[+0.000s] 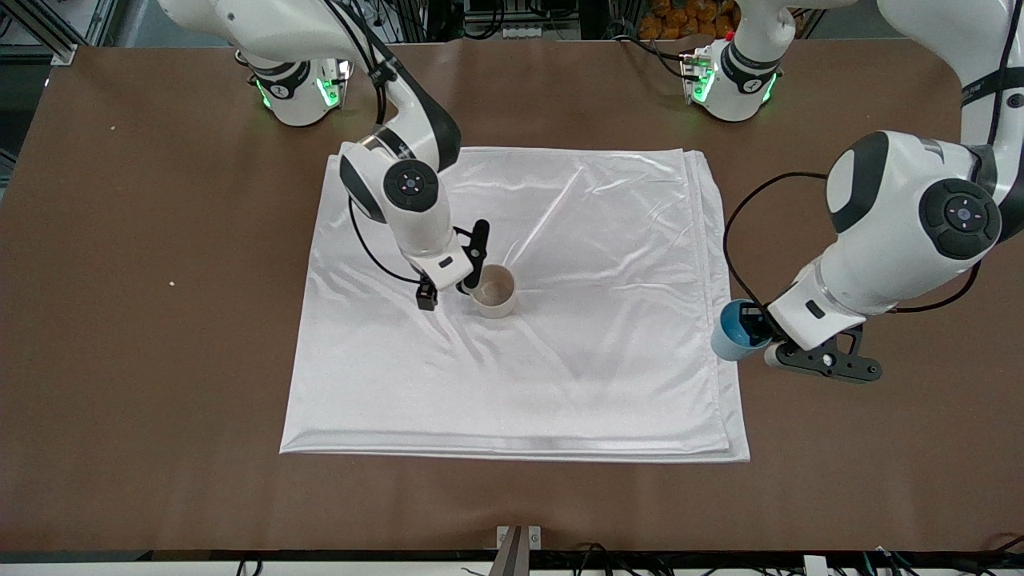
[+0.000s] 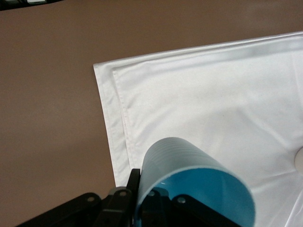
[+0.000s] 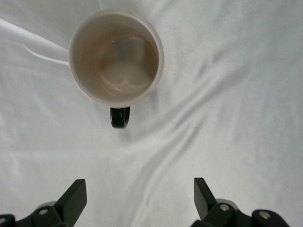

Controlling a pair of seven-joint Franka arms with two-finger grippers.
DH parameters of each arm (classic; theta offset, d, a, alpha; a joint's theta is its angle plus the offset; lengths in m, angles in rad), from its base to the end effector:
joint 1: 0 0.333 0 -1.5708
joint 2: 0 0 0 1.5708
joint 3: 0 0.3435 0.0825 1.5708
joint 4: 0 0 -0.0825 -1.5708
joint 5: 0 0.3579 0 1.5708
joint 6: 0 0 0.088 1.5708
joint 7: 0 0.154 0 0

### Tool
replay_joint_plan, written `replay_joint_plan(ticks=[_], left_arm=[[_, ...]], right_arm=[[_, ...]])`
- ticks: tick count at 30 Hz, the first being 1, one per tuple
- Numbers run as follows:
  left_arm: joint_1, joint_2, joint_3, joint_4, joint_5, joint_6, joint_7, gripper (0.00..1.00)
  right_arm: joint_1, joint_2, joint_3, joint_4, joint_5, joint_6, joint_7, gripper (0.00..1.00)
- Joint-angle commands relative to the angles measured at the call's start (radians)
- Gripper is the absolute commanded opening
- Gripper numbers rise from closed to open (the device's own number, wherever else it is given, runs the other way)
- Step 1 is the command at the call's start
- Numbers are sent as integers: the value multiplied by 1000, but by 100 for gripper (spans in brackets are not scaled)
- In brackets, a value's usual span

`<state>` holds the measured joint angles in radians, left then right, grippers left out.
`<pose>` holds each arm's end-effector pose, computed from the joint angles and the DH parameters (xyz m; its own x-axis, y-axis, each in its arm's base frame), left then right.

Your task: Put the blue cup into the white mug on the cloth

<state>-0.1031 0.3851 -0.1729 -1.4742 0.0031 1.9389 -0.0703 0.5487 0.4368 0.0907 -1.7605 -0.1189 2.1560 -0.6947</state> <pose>0.6504 -0.1670 0.4543 0.9791 -0.1871 0.0801 -0.1926 -0.9790 0.0674 0.5221 0.3708 0.3100 0.1761 0.9820 -0.0682 0.9844 -0.1752 0.0188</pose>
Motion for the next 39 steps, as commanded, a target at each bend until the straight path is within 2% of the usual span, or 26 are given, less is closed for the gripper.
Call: replay_joint_plan(ticks=[1,5,9,14,17,24,33,39], left_arm=[[5,-17,-51,-1,-17,-44,-94,0],[2,-18,-108,0,-6,-52,-170,0],[-10,-18,-160,0,-2,-52,-267,0],[-70,-9,-163,2,-3,-51,-324,0],[-113,0,-161,5,-3,-43,-390,0],[-222,46,-152,12,21,3,-489,0],[-332,116,-149,43,55,46,-650,0],[-368,158,-149,46,63,106,-666,0]], right_arm=[[-50,-133,7,-24,-10,-96,20,100],[-85,-203,7,-4,-8,-172,18,100],[-116,-242,7,74,-11,-287,18,100],[-170,-256,7,212,-18,-450,11,100],[-208,-270,7,254,-18,-493,12,100],[-306,-355,7,245,-13,-504,17,100],[-440,-391,1,251,-15,-579,17,100],[-503,-398,0,246,-16,-611,12,100]])
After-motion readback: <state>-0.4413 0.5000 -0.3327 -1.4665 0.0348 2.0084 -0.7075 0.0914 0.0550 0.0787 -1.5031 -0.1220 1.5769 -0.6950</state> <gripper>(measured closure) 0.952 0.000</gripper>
